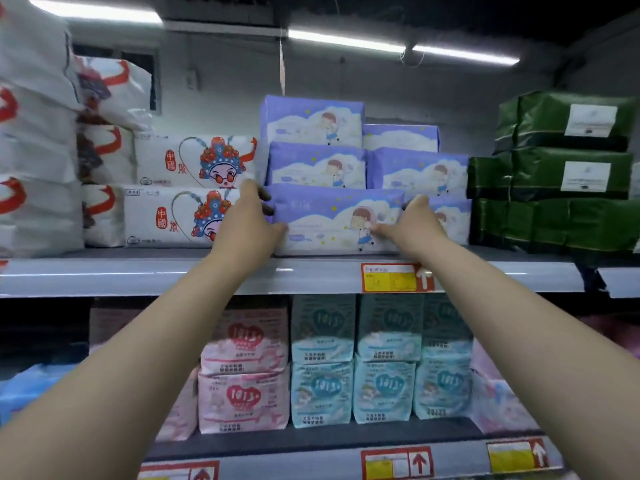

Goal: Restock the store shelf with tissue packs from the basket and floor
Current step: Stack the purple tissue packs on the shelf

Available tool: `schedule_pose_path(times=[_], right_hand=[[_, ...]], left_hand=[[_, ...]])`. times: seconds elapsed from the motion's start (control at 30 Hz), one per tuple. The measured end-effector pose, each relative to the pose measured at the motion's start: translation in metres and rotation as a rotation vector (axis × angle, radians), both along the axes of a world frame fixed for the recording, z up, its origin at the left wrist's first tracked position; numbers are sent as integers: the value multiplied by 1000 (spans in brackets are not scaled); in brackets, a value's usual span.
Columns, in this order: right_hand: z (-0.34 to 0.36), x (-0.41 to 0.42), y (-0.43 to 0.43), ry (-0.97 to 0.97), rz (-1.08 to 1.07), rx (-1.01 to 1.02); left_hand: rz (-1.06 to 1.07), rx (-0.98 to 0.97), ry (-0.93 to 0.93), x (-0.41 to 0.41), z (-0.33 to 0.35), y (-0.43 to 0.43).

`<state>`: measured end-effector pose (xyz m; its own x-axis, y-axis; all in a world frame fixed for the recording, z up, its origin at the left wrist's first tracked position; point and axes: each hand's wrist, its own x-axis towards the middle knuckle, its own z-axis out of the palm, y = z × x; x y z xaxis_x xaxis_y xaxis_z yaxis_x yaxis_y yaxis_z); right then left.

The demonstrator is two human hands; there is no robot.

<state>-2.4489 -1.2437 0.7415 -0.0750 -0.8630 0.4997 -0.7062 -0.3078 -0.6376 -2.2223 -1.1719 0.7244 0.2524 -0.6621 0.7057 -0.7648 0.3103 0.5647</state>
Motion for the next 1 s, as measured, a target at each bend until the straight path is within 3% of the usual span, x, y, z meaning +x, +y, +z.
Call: schedule_pose_path(times=[0.4,0.6,0.73,1.0], right_hand=[[2,10,-16,315,85,41],[-3,-3,17,434,-26,-51],[-25,-32,53,558,-63,-186],[-93,-138,120,696,-90,-13]], left_hand=[[53,648,-563,-16,23,-9],[163,584,-641,-26,23,0],[75,472,-761,-71,5,17],[-184,444,-805,-170,-62,53]])
